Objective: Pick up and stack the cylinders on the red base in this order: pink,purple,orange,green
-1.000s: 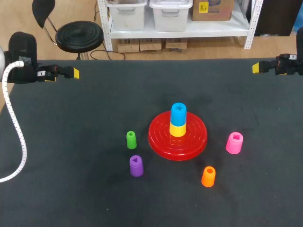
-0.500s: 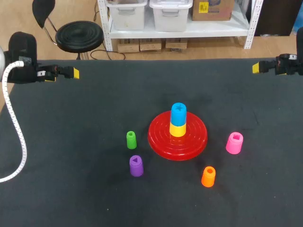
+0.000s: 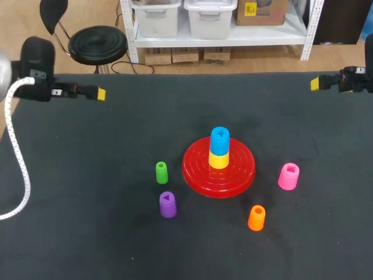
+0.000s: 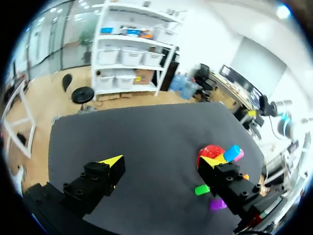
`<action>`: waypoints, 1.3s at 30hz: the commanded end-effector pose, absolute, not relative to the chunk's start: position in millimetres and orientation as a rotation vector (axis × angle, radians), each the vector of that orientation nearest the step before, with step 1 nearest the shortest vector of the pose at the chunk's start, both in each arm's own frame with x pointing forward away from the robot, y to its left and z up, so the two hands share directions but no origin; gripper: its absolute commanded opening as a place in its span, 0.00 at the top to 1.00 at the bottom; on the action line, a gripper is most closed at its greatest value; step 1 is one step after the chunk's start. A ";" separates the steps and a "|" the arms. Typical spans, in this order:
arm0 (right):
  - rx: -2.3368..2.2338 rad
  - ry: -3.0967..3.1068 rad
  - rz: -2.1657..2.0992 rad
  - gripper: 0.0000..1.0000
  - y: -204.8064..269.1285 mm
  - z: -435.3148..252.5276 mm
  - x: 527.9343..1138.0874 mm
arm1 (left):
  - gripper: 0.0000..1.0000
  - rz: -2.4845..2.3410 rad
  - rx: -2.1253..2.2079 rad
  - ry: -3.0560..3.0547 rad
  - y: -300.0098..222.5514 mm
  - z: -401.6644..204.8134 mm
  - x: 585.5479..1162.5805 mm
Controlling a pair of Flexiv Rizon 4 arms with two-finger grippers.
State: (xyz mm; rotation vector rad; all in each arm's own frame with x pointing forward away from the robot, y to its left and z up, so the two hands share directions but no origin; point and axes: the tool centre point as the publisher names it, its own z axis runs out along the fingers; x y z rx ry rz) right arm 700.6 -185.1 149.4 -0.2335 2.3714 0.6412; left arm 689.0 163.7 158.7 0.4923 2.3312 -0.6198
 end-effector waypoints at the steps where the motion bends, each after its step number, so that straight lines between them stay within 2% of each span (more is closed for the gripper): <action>1: -0.233 2.372 0.639 0.00 -185.0 149.8 700.3 | 0.00 -0.892 1.003 2.085 169.8 173.3 677.1; 3: -0.233 2.372 0.639 0.00 -185.0 149.8 700.3 | 0.00 -1.077 1.116 1.997 171.9 181.4 673.2; 5: -0.233 2.372 0.639 0.00 -185.0 149.8 700.3 | 0.00 -1.138 1.040 1.999 171.2 185.2 675.7; 12: -0.233 2.372 0.639 0.00 -185.0 149.8 700.3 | 0.00 -1.138 1.040 1.999 171.2 185.2 675.7; 15: -0.233 2.372 0.639 0.00 -185.0 149.8 700.3 | 0.00 -0.851 1.285 1.961 164.6 182.7 662.9; 23: -0.233 2.372 0.639 0.00 -185.0 149.8 700.3 | 0.00 -0.565 1.691 1.748 137.1 179.5 638.0; 39: -0.233 2.372 0.639 0.00 -185.0 149.8 700.3 | 0.00 -0.589 1.927 1.666 121.8 155.4 608.5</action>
